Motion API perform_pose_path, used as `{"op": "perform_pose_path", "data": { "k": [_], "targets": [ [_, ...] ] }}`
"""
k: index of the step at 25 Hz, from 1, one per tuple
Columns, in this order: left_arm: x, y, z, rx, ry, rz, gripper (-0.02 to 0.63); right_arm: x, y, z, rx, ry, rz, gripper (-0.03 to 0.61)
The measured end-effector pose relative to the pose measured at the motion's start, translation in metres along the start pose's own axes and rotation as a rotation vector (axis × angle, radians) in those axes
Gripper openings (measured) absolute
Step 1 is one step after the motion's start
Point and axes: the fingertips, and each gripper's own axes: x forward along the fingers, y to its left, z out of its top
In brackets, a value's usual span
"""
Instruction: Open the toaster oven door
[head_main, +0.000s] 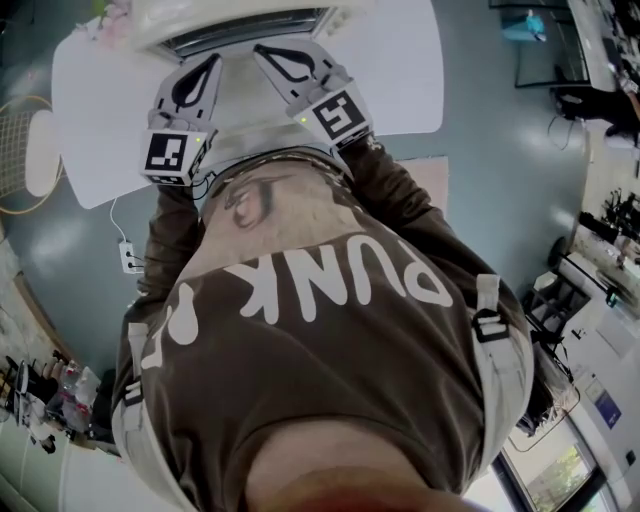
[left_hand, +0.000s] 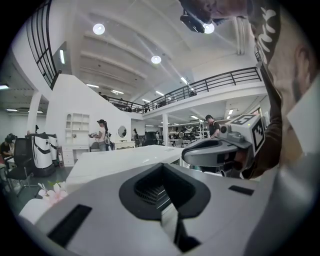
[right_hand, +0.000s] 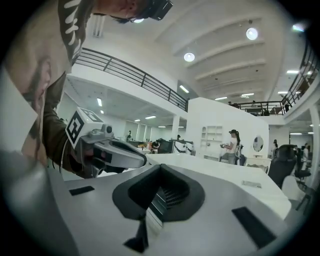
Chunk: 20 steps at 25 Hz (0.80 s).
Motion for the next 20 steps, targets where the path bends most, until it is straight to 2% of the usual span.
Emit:
{"op": "perform_pose_path", "data": {
  "k": [9,20],
  "targets": [
    [0.003,-0.007,-0.005,-0.014,-0.011,-0.010,0.003,0.005,0.002,-0.001,-0.014,0.041,0.002,0.008],
    [0.010,-0.001,0.001,0.007,-0.024,-0.022,0.003,0.004,-0.007,-0.005,-0.021,0.053,-0.025,0.008]
  ]
}}
